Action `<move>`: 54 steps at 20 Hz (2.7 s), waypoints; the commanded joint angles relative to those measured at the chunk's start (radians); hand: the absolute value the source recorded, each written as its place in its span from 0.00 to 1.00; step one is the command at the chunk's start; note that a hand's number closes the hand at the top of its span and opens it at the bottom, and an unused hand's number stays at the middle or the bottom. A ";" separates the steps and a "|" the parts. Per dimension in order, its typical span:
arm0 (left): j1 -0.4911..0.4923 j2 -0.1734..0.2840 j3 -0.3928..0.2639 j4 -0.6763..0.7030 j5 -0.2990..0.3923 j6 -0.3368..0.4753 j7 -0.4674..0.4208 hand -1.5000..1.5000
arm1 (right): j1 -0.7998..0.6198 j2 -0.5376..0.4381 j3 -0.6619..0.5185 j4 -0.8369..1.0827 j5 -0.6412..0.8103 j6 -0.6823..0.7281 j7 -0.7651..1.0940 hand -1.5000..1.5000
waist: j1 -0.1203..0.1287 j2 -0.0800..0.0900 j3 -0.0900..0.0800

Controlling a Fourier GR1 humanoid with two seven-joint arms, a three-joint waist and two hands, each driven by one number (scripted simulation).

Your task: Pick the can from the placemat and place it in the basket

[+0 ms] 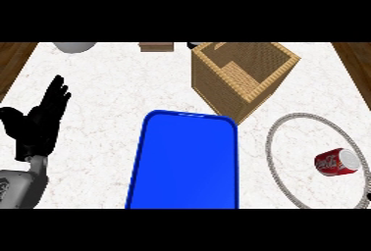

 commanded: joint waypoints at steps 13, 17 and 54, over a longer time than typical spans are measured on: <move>-0.013 -0.074 0.062 0.011 -0.069 -0.055 0.018 0.50 | -0.168 0.349 0.119 0.225 0.370 -0.062 -0.015 0.00 | 0.004 0.000 0.002; 0.020 -0.107 0.078 0.032 -0.106 -0.074 -0.041 0.50 | -0.104 0.412 0.121 0.175 0.423 -0.034 -0.066 0.00 | 0.001 0.000 0.002; -0.036 -0.226 0.217 0.038 -0.264 -0.179 0.018 0.50 | -0.398 0.618 -0.108 0.657 0.478 0.113 -0.307 0.00 | 0.005 0.001 0.002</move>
